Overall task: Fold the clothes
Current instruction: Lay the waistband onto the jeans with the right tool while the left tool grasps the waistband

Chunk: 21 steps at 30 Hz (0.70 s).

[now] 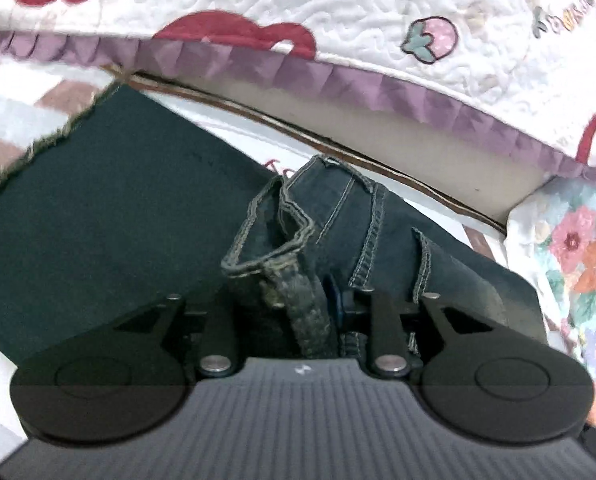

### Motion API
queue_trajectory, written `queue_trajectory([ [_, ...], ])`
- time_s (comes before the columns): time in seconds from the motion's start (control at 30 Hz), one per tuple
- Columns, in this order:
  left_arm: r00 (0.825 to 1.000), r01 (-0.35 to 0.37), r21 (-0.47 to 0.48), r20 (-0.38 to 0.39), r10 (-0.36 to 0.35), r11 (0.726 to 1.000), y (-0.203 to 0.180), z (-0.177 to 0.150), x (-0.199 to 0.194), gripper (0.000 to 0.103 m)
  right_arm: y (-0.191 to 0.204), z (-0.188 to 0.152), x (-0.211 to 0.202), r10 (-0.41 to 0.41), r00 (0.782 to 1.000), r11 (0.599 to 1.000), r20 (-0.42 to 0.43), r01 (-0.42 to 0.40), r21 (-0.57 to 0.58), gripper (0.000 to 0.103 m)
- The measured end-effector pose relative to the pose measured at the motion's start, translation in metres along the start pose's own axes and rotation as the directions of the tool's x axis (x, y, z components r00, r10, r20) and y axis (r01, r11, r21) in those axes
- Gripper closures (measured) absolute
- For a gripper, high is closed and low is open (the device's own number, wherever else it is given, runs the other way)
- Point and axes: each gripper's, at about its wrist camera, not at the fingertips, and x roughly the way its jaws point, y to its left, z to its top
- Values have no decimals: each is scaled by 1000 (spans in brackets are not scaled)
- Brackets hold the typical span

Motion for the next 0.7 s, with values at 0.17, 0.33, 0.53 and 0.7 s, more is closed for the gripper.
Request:
queue_trajectory([
  [0.17, 1000, -29, 10, -11, 29, 1000, -3, 2, 14, 69, 1, -2, 1, 0, 1000, 1000, 15, 0, -3, 39],
  [0.33, 993, -111, 325, 81, 89, 939, -42, 1, 9, 90, 1, -2, 1, 2, 1000, 1000, 14, -2, 10, 39],
  [0.53, 978, -133, 378, 200, 60, 916, -58, 24, -19, 90, -3, 8, 3, -5, 1000, 995, 22, 2, 102, 37],
  [0.7, 926, -241, 376, 364, 97, 895, -56, 60, -60, 93, 17, 40, 19, 53, 997, 986, 50, -60, 155, 37],
])
